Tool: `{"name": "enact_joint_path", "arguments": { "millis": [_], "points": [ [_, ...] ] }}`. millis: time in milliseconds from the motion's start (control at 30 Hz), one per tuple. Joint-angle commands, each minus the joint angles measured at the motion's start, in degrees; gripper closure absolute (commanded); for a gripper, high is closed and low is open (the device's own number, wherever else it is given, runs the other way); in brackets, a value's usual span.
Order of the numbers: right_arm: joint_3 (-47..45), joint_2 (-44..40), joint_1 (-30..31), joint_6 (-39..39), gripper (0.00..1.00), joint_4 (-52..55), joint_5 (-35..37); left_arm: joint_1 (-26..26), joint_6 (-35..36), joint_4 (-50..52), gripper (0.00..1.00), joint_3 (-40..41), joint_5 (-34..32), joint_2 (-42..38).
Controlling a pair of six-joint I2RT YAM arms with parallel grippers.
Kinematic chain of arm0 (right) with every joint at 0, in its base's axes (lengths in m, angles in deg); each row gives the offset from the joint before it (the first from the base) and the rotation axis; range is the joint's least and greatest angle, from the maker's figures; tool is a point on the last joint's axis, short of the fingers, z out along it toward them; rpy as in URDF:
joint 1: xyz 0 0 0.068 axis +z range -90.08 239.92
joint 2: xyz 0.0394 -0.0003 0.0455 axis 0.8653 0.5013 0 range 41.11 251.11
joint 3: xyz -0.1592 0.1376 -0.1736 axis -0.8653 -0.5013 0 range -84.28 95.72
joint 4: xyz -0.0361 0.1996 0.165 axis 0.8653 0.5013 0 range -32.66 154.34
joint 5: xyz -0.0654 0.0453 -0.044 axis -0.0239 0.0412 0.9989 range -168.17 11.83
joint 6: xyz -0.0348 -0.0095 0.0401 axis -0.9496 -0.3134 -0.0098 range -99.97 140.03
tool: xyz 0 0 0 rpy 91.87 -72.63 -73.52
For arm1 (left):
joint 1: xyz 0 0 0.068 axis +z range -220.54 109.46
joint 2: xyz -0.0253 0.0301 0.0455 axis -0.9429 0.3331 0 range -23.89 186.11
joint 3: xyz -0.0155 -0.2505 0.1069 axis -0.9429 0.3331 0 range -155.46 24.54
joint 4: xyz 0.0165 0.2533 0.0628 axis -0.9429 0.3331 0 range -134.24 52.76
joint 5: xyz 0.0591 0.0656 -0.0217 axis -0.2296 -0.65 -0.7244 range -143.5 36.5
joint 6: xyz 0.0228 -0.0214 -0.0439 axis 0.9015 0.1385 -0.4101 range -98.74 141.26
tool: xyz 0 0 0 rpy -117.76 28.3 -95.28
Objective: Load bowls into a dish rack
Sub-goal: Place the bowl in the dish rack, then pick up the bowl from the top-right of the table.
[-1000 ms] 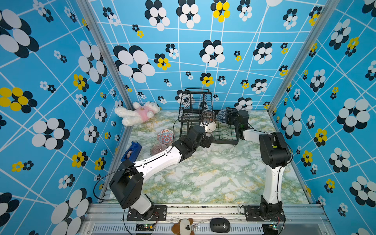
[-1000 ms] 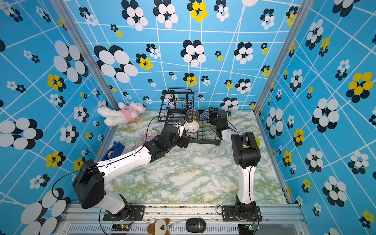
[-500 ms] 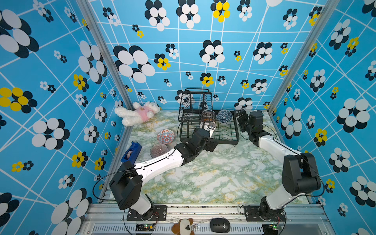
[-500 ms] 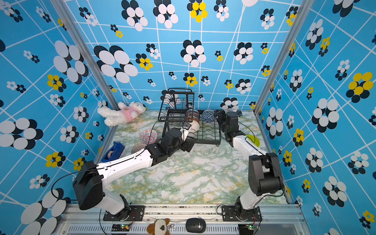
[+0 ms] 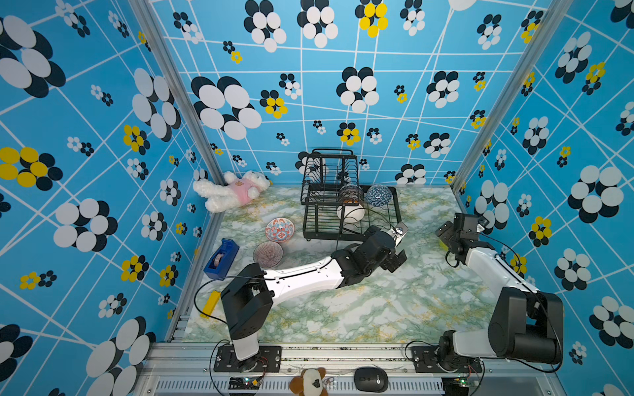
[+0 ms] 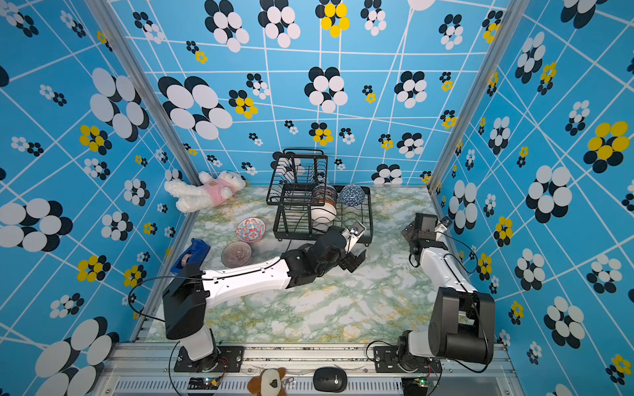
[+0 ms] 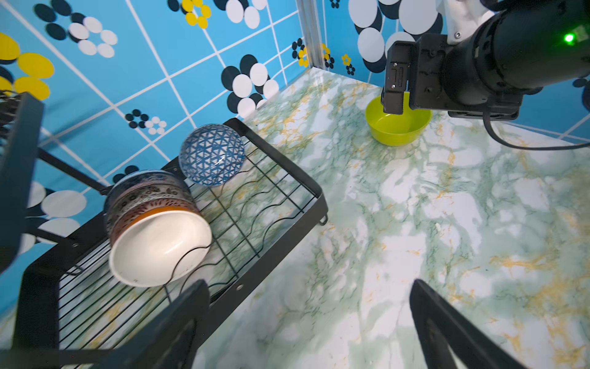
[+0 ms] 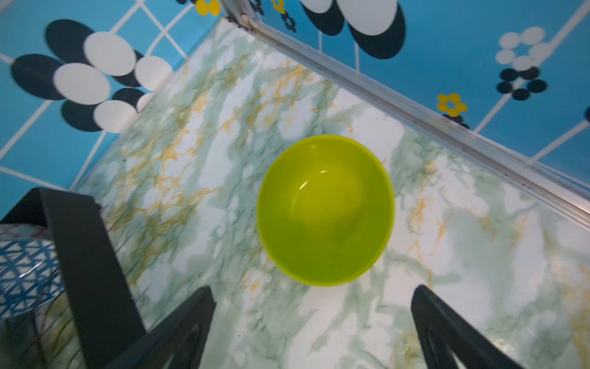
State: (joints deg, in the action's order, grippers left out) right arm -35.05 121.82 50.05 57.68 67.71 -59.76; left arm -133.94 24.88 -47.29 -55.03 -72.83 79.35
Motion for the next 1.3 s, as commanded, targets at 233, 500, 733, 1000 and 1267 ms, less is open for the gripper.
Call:
{"name": "enact_joint_path", "arguments": {
  "millis": [233,500,733,1000,1267],
  "points": [
    [3.0,8.7,-12.0,-1.9,0.11,-1.5,-6.2,-0.9,-5.2,7.0,0.01,-13.0,1.2,9.2],
    [5.5,15.8,-12.7,-2.4,0.34,-5.4,-11.9,-0.8,-4.7,8.6,0.01,-15.0,1.4,10.4],
    [6.5,19.3,-12.8,-2.5,0.58,-6.2,-14.4,-0.5,-5.1,8.8,0.01,-14.8,1.7,10.5],
    [5.5,19.6,-12.8,-2.4,0.83,-6.6,-15.3,-0.4,-6.2,8.4,0.01,-13.0,1.9,9.6],
    [3.1,14.0,-12.7,-2.3,1.0,-7.7,-17.3,-0.2,-7.2,7.8,0.01,-11.4,0.7,7.9]
  ]
}}
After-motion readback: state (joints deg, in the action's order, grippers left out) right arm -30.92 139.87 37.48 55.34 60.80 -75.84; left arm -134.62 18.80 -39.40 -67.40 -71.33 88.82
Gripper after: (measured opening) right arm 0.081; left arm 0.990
